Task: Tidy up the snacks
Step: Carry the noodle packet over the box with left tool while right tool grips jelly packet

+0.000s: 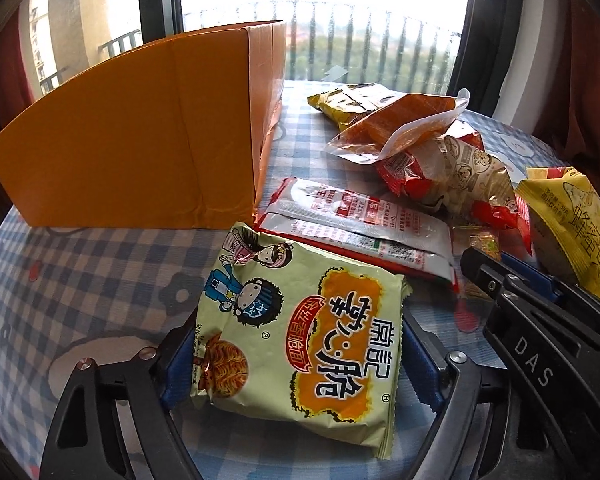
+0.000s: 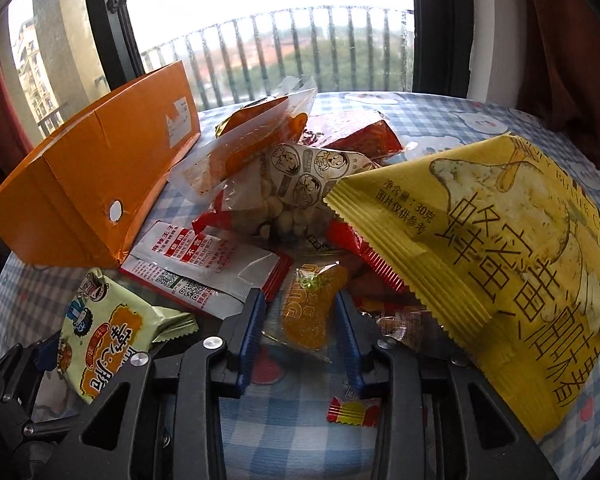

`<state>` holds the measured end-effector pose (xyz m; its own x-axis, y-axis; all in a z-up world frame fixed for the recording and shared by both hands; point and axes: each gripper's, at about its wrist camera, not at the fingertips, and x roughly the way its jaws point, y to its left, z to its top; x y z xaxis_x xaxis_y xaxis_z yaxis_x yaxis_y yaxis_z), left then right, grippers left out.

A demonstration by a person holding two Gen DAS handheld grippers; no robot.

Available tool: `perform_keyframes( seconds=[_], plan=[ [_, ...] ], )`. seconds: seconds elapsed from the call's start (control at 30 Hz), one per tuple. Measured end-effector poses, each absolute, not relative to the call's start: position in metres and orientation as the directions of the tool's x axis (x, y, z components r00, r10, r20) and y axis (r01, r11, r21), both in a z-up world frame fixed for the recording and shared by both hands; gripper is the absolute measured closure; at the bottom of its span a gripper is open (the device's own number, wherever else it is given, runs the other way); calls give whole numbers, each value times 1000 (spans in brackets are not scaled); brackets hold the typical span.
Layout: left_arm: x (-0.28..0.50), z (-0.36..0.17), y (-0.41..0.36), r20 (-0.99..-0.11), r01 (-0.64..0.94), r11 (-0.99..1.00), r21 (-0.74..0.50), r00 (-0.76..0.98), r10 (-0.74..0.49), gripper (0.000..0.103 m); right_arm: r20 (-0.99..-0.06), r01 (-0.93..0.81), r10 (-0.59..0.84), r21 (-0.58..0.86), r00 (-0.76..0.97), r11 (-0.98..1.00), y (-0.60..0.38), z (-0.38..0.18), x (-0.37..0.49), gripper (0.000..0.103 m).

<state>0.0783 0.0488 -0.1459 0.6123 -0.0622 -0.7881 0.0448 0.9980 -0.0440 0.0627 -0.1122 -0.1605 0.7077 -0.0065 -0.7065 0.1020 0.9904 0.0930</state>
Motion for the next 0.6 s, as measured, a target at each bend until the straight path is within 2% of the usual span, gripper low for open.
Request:
perform_keyframes(
  seconds=[0.6],
  plan=[
    [56, -132, 46, -739, 37, 999, -32, 672, -49, 21, -650, 36, 34, 94, 759, 995, -104, -136, 38, 75]
  ],
)
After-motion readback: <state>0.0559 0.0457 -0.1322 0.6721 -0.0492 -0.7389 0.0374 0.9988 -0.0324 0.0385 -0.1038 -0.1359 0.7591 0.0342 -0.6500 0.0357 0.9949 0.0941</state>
